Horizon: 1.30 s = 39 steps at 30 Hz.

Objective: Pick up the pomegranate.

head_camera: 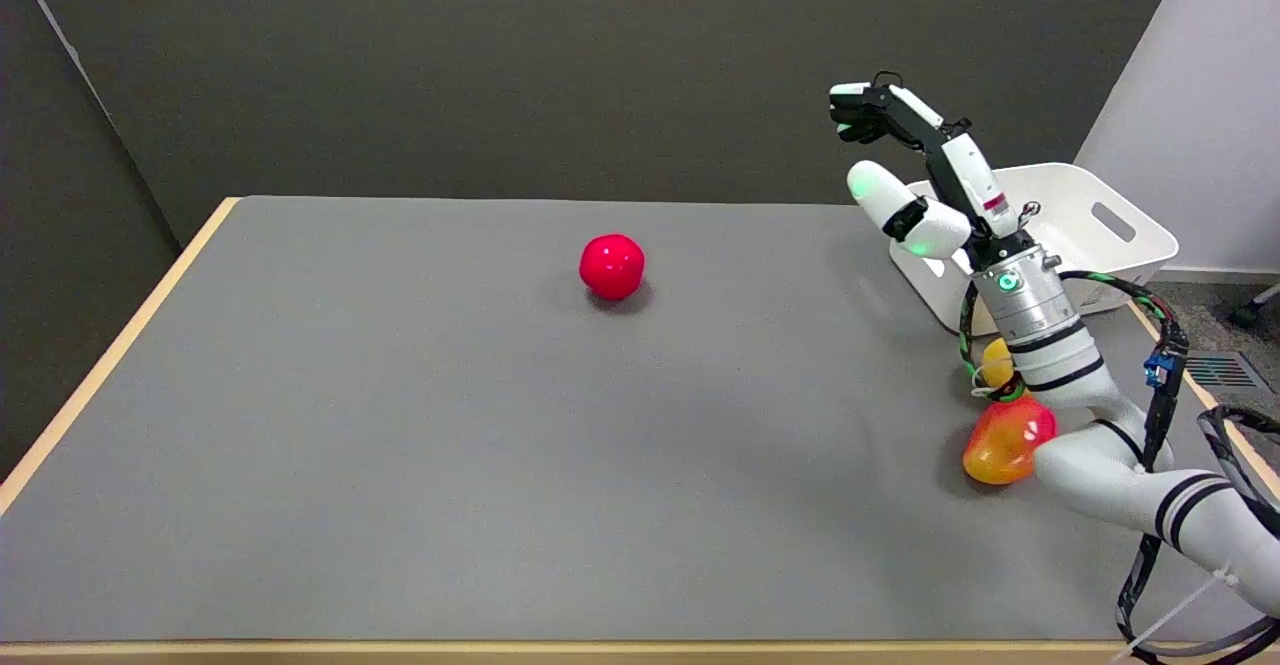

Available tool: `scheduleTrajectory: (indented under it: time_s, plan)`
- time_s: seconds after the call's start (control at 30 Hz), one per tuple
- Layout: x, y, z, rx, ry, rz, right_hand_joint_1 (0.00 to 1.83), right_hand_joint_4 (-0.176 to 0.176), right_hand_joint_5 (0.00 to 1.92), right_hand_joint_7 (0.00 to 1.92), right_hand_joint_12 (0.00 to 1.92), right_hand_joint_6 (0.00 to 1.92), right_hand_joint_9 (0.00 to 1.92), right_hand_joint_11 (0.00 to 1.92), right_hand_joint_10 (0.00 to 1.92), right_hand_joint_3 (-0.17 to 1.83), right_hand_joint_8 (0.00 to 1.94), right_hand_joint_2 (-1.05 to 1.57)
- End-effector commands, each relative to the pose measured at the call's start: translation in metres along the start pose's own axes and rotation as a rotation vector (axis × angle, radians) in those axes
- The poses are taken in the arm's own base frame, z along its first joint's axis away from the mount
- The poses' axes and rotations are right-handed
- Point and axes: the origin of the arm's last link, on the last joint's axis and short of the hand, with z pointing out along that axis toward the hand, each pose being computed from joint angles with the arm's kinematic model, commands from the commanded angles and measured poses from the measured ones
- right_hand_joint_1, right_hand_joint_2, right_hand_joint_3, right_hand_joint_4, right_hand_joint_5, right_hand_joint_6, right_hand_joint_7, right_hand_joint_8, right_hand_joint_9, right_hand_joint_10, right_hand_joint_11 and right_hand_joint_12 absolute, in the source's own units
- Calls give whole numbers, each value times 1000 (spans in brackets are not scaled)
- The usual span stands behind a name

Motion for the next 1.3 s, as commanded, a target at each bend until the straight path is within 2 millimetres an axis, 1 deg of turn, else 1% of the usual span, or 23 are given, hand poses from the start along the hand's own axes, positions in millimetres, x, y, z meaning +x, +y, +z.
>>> scheduleTrajectory:
  time_s: [0.03, 0.1, 0.17, 0.2, 0.27, 0.3, 0.37, 0.47, 0.53, 0.6, 0.67, 0.77, 0.9, 1.1, 1.23, 1.3]
  plan:
    - [-12, -5, 45, 24, -113, -103, 348, 95, 332, 493, 1373, 632, 411, 222, 970, 837, 515, 712]
    - [-21, -6, 56, 20, -152, -163, 360, 93, 331, 490, 1371, 628, 405, 218, 977, 839, 510, 706]
    - [-35, -10, 73, 17, -208, -247, 367, 91, 329, 488, 1370, 622, 399, 215, 976, 840, 507, 704]
    - [-38, -11, 78, 16, -228, -272, 369, 90, 328, 487, 1370, 619, 398, 213, 975, 841, 506, 702]
    - [-52, -16, 97, 25, -288, -340, 370, 89, 327, 485, 1369, 615, 394, 211, 972, 841, 502, 699]
    - [-57, -18, 102, 27, -308, -361, 371, 89, 327, 484, 1367, 614, 391, 209, 970, 841, 501, 696]
    - [-70, -25, 118, 50, -351, -425, 372, 88, 326, 482, 1364, 612, 385, 205, 964, 841, 499, 693]
    - [-84, -32, 131, 75, -402, -494, 360, 88, 323, 472, 1348, 604, 360, 190, 926, 841, 483, 675]
    - [-88, -34, 138, 78, -424, -532, 355, 87, 319, 463, 1340, 596, 349, 182, 908, 841, 471, 669]
    - [-93, -35, 143, 78, -448, -563, 291, 90, 297, 421, 1288, 595, 330, 172, 829, 935, 484, 623]
    - [-98, -36, 147, 74, -471, -584, 271, 89, 280, 383, 1246, 573, 286, 150, 772, 953, 458, 606]
    - [-107, -36, 151, 64, -511, -619, 297, 81, 258, 334, 1237, 485, 206, 92, 704, 849, 345, 618]
    - [-124, -37, 150, 60, -564, -640, 265, 73, 206, 229, 1185, 413, 122, 39, 608, 844, 287, 591]
    - [-144, -38, 145, 44, -623, -641, 253, 71, 190, 198, 1174, 393, 94, 27, 582, 843, 271, 579]
    - [-153, -35, 142, 23, -650, -642, 251, 71, 188, 197, 1174, 391, 94, 28, 580, 844, 271, 577]
    - [-161, -32, 142, 5, -669, -635, 251, 71, 187, 198, 1175, 391, 95, 31, 578, 846, 270, 577]
